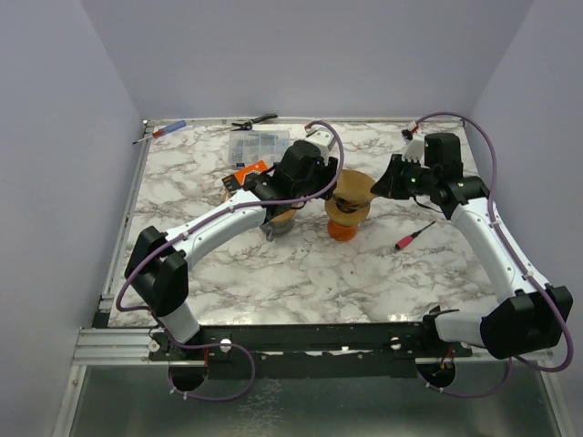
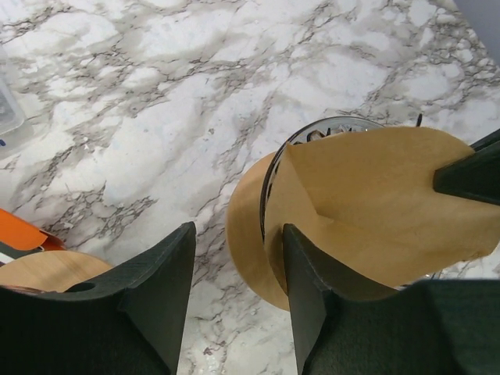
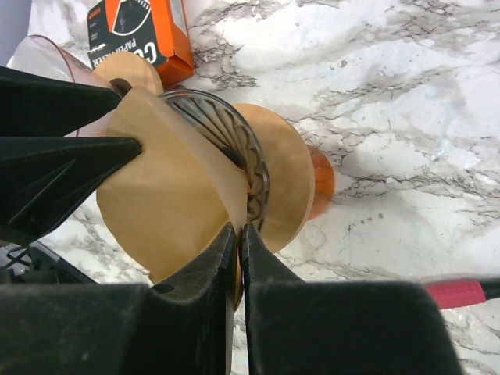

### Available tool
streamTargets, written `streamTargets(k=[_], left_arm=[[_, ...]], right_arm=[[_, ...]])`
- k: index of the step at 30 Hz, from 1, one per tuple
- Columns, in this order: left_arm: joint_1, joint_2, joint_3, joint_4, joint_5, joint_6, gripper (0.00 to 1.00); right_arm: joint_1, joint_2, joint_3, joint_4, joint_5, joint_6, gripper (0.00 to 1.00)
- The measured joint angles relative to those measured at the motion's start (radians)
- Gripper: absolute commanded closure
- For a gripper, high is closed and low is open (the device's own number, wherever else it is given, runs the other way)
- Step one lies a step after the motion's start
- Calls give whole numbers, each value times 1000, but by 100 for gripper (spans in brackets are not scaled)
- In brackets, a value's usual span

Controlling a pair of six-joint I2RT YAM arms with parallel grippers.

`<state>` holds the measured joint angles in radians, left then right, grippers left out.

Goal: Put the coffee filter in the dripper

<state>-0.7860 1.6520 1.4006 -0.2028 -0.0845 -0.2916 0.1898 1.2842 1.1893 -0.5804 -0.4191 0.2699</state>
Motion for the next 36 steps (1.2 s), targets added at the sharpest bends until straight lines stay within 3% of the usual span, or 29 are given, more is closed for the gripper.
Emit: streamTargets(k=[23, 28, 36], left_arm=[[-2, 3, 46, -44, -89, 79, 48], [-5, 4, 47, -48, -101, 80, 45], [-5, 6, 55, -63, -94, 80, 29]], right_arm=[[0, -19, 0, -23, 121, -10, 95], [0, -24, 0, -24, 125, -14, 89], [0, -24, 0, -22, 78, -27, 74]])
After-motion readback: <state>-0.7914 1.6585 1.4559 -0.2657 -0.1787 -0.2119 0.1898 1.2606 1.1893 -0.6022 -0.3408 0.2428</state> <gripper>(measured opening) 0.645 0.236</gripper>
